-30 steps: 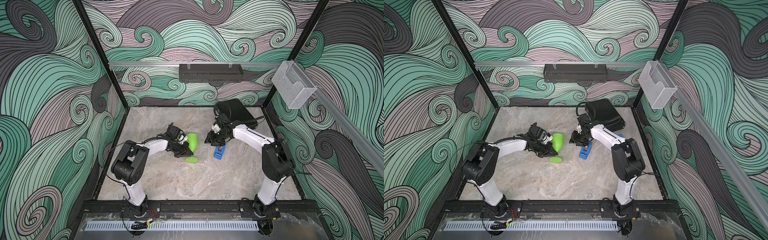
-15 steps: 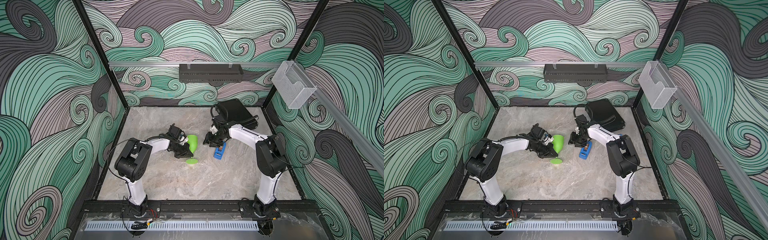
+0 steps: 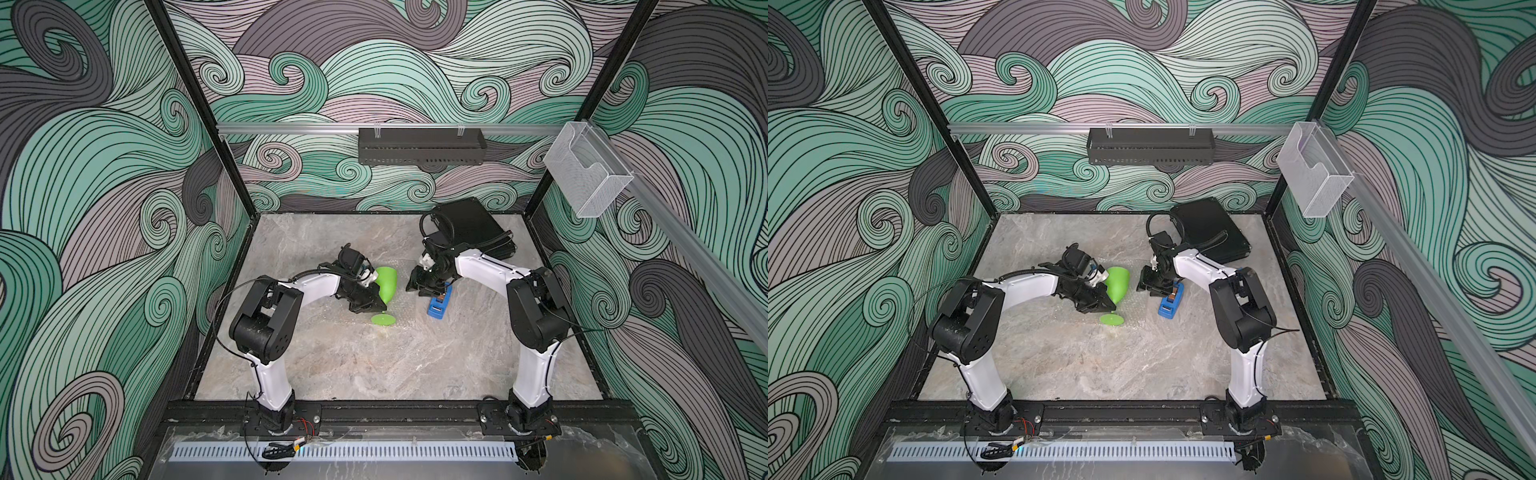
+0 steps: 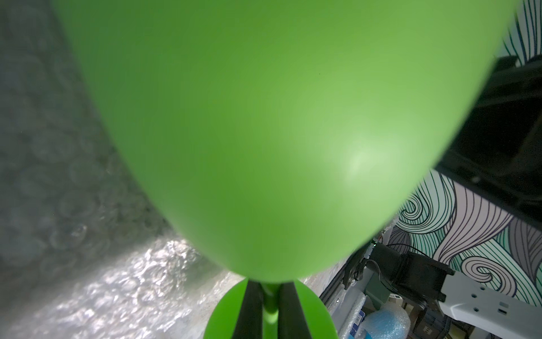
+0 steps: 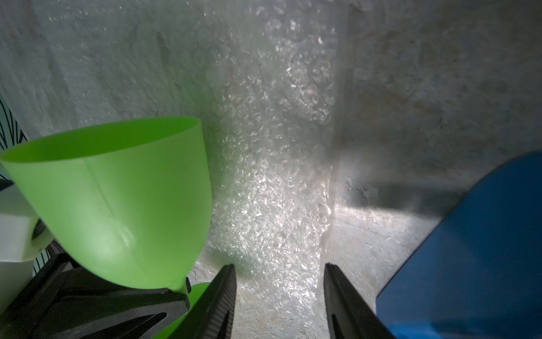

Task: Wrap wine glasses in bubble wrap
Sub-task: Place the wine glass on the bubble wrap, then wrap the wine glass in bubble wrap.

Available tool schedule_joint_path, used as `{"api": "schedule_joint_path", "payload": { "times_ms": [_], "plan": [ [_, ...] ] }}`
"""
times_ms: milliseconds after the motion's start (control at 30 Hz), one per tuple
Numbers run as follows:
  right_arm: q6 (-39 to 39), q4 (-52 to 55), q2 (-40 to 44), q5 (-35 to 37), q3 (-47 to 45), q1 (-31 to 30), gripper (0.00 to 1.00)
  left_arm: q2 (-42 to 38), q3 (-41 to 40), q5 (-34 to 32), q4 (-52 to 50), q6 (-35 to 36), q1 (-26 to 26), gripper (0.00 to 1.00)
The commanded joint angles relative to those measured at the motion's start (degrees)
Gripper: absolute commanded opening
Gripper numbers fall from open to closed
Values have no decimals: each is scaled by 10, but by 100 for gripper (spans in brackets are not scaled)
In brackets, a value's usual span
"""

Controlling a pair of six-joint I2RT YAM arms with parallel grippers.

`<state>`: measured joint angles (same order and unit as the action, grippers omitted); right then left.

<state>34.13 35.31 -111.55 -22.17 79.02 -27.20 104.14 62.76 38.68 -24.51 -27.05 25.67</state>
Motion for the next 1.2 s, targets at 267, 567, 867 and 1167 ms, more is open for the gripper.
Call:
{"api": "schedule_joint_path", "payload": {
  "times_ms": [267, 567, 867, 1167],
  "plan": [
    [2, 3, -18, 13, 3, -5, 53, 41, 37, -24, -37, 24, -1, 0],
    [3, 3, -23, 18, 3, -6, 53, 29, 36, -33, -44, 19, -2, 31],
    [3, -1, -50, 22, 16, -6, 55, -25, 59, -33, -69, 23, -17, 57],
    [3, -32, -75, 7, 13, -6, 55, 21, 113, -37, -91, 30, -51, 64]
  ]
}}
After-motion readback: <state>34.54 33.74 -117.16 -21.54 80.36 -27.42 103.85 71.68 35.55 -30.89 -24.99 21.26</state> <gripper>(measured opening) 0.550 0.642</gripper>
